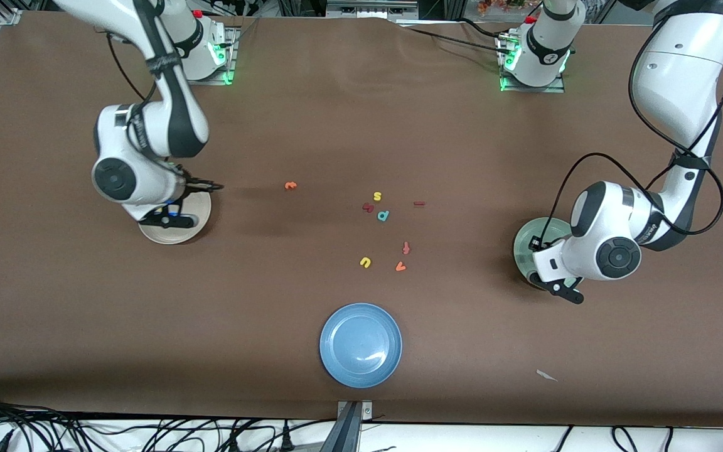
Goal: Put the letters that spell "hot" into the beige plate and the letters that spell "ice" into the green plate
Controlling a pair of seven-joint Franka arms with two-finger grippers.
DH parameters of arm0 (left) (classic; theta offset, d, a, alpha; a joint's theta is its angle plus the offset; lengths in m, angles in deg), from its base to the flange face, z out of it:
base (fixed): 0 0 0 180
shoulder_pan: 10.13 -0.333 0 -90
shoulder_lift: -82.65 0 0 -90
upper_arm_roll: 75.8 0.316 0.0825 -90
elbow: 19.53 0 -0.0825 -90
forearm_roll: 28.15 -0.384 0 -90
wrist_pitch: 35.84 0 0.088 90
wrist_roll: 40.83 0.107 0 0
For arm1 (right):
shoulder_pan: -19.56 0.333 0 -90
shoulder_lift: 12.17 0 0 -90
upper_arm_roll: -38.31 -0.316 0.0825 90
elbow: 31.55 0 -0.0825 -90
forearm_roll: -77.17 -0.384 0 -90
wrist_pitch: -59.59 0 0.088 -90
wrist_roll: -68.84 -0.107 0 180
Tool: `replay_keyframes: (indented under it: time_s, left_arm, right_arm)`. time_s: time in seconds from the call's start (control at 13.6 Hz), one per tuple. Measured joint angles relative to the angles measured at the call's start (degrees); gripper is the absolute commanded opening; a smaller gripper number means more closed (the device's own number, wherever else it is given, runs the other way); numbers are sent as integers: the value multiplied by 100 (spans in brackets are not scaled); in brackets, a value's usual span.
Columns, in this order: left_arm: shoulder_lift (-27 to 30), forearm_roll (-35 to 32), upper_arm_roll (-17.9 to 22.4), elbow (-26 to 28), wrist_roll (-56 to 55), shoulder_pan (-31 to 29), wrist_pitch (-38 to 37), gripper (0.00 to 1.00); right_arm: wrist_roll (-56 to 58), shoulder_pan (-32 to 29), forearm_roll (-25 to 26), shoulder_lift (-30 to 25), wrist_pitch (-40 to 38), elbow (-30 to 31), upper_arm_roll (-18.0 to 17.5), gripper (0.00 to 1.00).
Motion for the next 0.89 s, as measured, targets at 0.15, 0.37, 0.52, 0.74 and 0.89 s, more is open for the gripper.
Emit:
replay_keyframes:
  time_s: [0.15,0.37,0.52,0.74,0.89]
  left_arm:
    - [100,0,-140,-41,-1,50,-82,100]
    - [410,0,-585,-106,0,71,-302,100]
    - [581,0,-976,-109,-5,83,-370,100]
    - [614,0,-1318,-89,-3,208,-372,100]
    - [601,0,-1412,-35,-1,399,-372,100]
  right_arm:
    - [554,-176,0,369,274,29,82,9]
    - [1102,-376,-1,787,605,54,83,71]
    - [1170,-405,-5,814,609,48,83,97]
    - [1111,-387,-83,669,350,-85,71,99]
    - [779,-357,-192,489,-203,-386,-5,99]
